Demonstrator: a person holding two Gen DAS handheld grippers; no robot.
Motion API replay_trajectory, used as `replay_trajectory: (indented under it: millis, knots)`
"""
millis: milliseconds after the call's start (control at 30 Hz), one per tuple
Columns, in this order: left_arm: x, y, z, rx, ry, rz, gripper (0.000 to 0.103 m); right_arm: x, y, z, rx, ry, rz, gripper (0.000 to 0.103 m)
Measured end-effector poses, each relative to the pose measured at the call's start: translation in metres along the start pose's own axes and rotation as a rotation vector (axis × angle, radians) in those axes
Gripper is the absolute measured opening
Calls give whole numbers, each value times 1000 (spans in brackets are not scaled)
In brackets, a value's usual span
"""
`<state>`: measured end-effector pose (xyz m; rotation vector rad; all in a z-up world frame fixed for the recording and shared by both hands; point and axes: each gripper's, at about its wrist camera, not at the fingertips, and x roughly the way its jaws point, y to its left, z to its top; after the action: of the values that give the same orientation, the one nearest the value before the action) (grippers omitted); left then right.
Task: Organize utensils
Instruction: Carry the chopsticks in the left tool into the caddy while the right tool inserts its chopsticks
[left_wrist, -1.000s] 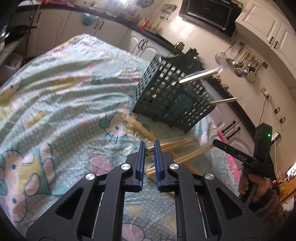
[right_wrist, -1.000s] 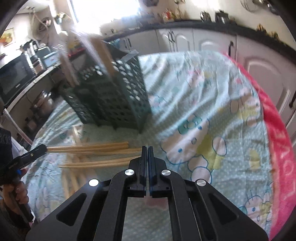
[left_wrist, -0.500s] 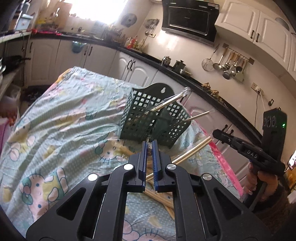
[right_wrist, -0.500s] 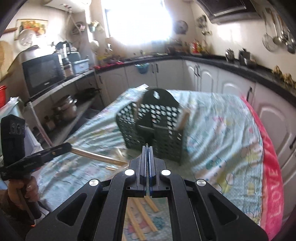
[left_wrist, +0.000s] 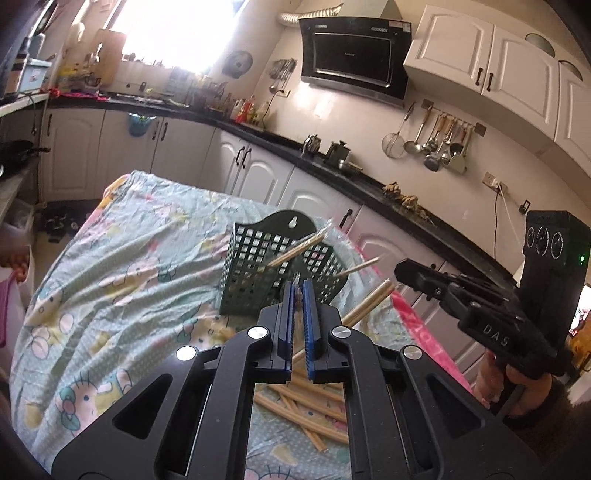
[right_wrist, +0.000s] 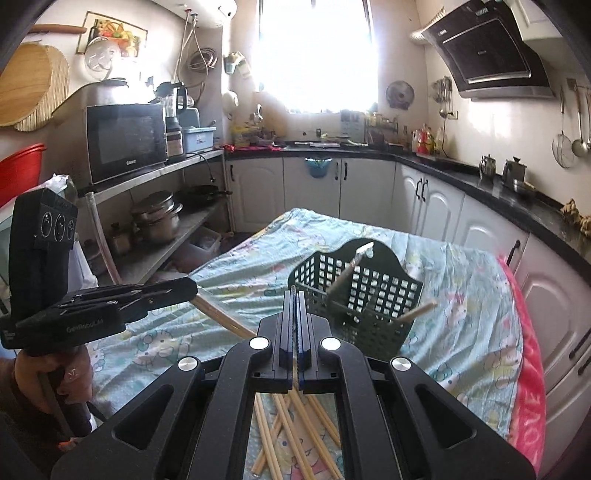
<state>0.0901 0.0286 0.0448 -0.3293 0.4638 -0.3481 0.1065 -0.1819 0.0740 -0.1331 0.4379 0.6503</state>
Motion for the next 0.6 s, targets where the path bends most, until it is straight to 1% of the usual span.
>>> replay_trajectory:
  millis: [200,467,600]
  knots:
    - [-7,-10,18,16,-35,-38,2,-14,-3,18,-2,-48,0,1]
    - [-18,-32,55,61,-101,-96,2,-38,-8,52,-15,-128,-10,1]
    - [-21,-44,75,88,-136,-108,2,-47,-11,72,-32,-163,-25,1]
